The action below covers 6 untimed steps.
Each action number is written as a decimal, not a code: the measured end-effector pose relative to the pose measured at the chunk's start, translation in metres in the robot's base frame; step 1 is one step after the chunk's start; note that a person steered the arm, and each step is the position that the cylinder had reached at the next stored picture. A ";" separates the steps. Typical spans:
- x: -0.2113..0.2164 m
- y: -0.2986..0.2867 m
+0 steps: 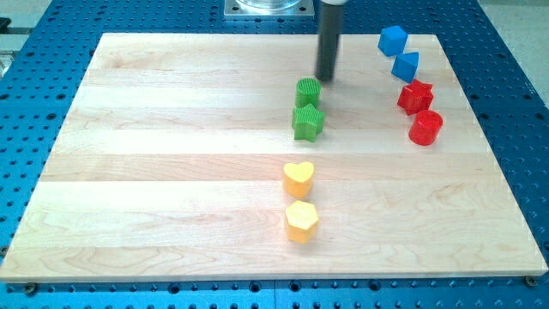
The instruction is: Keep the green circle above the green star
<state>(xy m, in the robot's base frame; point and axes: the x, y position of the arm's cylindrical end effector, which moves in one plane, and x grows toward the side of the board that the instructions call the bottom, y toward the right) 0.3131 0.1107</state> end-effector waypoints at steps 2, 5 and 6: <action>0.058 -0.045; 0.071 0.033; -0.005 0.008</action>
<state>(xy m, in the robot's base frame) 0.3079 0.1190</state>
